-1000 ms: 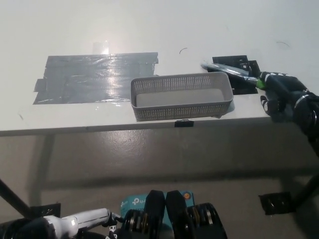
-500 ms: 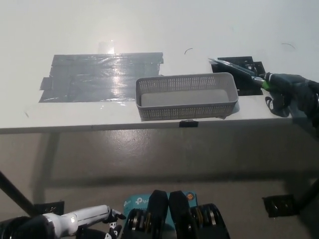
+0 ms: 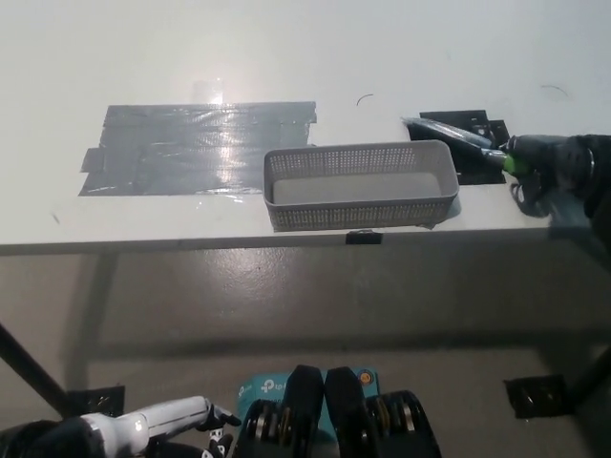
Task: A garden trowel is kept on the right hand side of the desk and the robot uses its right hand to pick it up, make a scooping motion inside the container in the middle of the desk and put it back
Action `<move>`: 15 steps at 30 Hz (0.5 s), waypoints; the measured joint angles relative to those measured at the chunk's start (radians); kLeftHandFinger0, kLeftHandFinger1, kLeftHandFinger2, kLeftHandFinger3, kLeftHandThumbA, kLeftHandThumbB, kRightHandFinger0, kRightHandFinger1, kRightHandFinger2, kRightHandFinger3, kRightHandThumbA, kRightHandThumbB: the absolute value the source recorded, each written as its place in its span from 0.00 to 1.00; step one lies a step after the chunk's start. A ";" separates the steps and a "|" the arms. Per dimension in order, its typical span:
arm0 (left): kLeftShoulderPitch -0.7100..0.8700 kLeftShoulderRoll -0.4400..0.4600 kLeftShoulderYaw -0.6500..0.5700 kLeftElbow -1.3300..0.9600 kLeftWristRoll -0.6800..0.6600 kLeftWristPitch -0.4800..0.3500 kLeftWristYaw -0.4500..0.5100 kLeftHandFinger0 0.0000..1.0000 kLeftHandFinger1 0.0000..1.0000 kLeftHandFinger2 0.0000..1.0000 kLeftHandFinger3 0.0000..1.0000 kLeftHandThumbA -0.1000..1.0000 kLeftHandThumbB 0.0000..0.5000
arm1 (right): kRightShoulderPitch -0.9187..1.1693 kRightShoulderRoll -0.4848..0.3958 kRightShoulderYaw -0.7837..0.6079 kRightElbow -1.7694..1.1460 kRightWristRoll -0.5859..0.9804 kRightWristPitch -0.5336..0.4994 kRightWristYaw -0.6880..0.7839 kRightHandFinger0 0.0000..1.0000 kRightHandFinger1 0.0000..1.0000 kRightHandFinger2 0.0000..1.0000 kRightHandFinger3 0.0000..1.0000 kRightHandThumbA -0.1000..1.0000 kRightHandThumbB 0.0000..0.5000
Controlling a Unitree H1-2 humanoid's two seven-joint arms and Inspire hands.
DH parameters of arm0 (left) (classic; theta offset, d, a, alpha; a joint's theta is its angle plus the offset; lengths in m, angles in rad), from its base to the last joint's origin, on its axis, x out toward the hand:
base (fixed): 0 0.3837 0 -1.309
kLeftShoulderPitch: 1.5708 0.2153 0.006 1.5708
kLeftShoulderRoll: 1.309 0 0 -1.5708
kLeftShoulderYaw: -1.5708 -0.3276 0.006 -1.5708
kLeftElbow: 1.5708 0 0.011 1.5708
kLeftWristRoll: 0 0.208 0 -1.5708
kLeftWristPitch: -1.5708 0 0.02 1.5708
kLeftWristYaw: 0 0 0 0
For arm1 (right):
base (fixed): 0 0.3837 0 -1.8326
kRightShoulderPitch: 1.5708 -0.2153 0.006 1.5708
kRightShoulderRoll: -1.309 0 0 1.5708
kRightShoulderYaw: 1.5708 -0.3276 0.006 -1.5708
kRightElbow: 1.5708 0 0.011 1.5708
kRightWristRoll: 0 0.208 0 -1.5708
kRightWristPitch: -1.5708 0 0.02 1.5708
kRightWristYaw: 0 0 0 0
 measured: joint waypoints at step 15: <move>0.000 -0.004 0.010 -0.001 0.000 0.000 -0.001 1.00 1.00 0.91 1.00 1.00 1.00 | 0.088 -0.008 0.040 -0.100 -0.057 0.022 -0.134 0.00 0.32 0.23 0.92 0.01 0.08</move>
